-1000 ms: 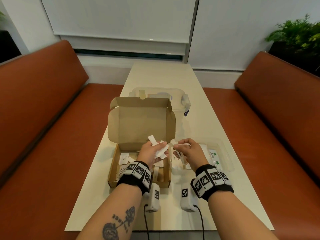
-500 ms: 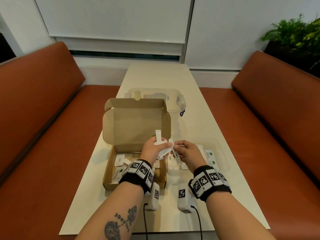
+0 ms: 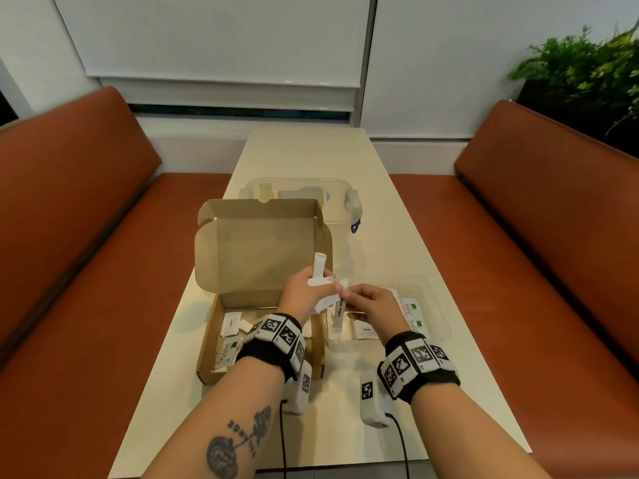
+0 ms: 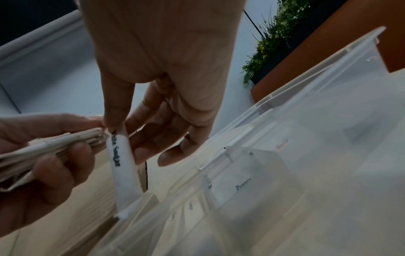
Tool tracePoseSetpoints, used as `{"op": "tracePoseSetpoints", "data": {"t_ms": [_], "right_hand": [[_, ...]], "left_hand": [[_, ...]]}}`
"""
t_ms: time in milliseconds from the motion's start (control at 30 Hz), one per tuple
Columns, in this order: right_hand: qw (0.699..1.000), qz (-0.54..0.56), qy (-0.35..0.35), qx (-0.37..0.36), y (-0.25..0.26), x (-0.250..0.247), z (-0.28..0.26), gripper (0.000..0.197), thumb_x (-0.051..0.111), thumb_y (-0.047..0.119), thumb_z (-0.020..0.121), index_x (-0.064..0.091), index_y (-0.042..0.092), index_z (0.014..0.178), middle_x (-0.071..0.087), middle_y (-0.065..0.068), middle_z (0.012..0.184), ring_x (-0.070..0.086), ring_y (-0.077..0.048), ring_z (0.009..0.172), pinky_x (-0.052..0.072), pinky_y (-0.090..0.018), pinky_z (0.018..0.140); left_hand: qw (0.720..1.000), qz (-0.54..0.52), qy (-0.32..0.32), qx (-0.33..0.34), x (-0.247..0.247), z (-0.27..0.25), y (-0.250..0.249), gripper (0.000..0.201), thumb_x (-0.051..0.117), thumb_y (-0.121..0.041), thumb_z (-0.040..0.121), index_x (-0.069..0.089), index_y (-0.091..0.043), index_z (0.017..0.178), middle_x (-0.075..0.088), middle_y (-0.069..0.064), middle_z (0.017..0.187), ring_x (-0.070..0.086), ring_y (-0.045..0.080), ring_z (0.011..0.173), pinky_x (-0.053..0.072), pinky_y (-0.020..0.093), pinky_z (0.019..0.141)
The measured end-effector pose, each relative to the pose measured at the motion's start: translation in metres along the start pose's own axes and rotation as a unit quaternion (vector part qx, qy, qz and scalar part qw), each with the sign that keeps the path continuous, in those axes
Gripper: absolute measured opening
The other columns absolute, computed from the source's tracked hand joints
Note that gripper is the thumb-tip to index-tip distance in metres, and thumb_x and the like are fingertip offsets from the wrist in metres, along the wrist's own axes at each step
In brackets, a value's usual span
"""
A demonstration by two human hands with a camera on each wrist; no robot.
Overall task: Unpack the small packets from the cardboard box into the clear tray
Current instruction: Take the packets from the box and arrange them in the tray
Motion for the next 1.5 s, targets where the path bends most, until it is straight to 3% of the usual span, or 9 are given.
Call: {"op": "tracePoseSetpoints", "data": {"t_ms": [167,400,533,633,900,1000,1233,1400,1500], "right_hand": [[1.0,-0.02,0.006,0.004,-0.001,-0.002,0.001,0.015,0.071,0.011,0.082,0.068,0.005,0.095,0.07,-0.01,0.088,0.065,-0.018,0.081,0.054,-0.031,0.079],[0.999,-0.006,0.024,0.032,-0.007,-0.001,-0.001,0.016,0.072,0.0,0.078,0.065,0.006,0.092,0.066,-0.006,0.079,0.066,-0.011,0.069,0.056,-0.02,0.063],[0.999,-0.021,0.034,0.029,-0.008,0.001,-0.001,0.016,0.073,0.002,0.077,0.067,0.01,0.09,0.068,-0.001,0.074,0.067,-0.008,0.067,0.055,-0.018,0.064],[0.998,-0.04,0.031,0.026,-0.009,0.001,0.0,0.015,0.073,0.003,0.078,0.066,0.01,0.089,0.069,-0.003,0.074,0.066,-0.01,0.068,0.054,-0.018,0.066],[0.995,-0.076,0.052,0.027,-0.009,0.007,-0.001,0.013,0.074,0.002,0.076,0.067,0.009,0.084,0.069,-0.006,0.077,0.063,-0.015,0.07,0.053,-0.027,0.074],[0.995,-0.079,0.056,0.033,-0.011,0.009,-0.002,0.013,0.075,0.002,0.076,0.067,0.01,0.082,0.068,-0.005,0.074,0.064,-0.013,0.068,0.053,-0.024,0.071],[0.995,-0.078,0.053,0.039,-0.007,0.006,-0.001,0.012,0.072,0.001,0.078,0.067,0.01,0.081,0.068,-0.002,0.07,0.062,-0.01,0.064,0.054,-0.022,0.068],[0.998,-0.061,-0.006,0.035,0.004,-0.012,0.003,0.015,0.07,-0.002,0.079,0.062,0.005,0.089,0.066,-0.009,0.072,0.06,-0.014,0.06,0.055,-0.021,0.061],[0.994,-0.092,-0.055,0.037,0.009,-0.024,0.012,0.019,0.07,-0.004,0.078,0.058,0.004,0.091,0.065,-0.013,0.074,0.059,-0.018,0.061,0.055,-0.027,0.064]], "left_hand": [[1.0,-0.008,-0.009,-0.005,-0.001,0.0,0.004,0.019,0.078,-0.016,0.074,0.064,-0.021,0.085,0.065,0.001,0.081,0.065,0.016,0.072,0.051,0.024,0.056],[0.999,-0.037,-0.025,-0.01,-0.003,0.0,0.008,0.017,0.076,-0.012,0.077,0.064,-0.018,0.086,0.064,0.001,0.079,0.063,0.015,0.068,0.049,0.022,0.051],[0.999,-0.04,-0.027,-0.017,-0.004,-0.001,0.009,0.017,0.075,-0.012,0.078,0.063,-0.018,0.088,0.063,0.004,0.082,0.063,0.019,0.074,0.05,0.024,0.053],[0.998,-0.043,-0.032,-0.014,-0.005,-0.002,0.01,0.016,0.076,-0.011,0.077,0.063,-0.018,0.086,0.063,0.002,0.078,0.062,0.018,0.069,0.049,0.023,0.05],[0.998,-0.051,-0.037,-0.021,-0.011,-0.001,0.014,0.018,0.076,-0.012,0.076,0.063,-0.02,0.084,0.063,0.003,0.079,0.062,0.018,0.069,0.047,0.023,0.049],[0.998,-0.041,-0.029,-0.024,-0.01,0.0,0.015,0.017,0.076,-0.011,0.077,0.063,-0.021,0.083,0.063,0.005,0.082,0.062,0.023,0.076,0.047,0.027,0.056],[0.997,-0.052,-0.046,-0.031,-0.014,0.0,0.018,0.012,0.073,-0.014,0.08,0.064,-0.02,0.085,0.063,0.006,0.08,0.06,0.02,0.072,0.046,0.026,0.056],[0.994,-0.074,-0.076,-0.04,-0.02,-0.002,0.022,0.013,0.074,-0.014,0.079,0.064,-0.018,0.086,0.065,0.009,0.082,0.061,0.022,0.072,0.049,0.031,0.059],[0.991,-0.087,-0.091,-0.046,-0.027,-0.004,0.026,0.014,0.074,-0.011,0.079,0.064,-0.016,0.087,0.064,0.01,0.082,0.06,0.023,0.07,0.045,0.027,0.052]]}}
Point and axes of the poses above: each hand's wrist, its own z-axis towards the middle knuckle, its own x-axis out of the palm, y = z × x, the point moved 6 cm from there along z, towards the middle knuckle
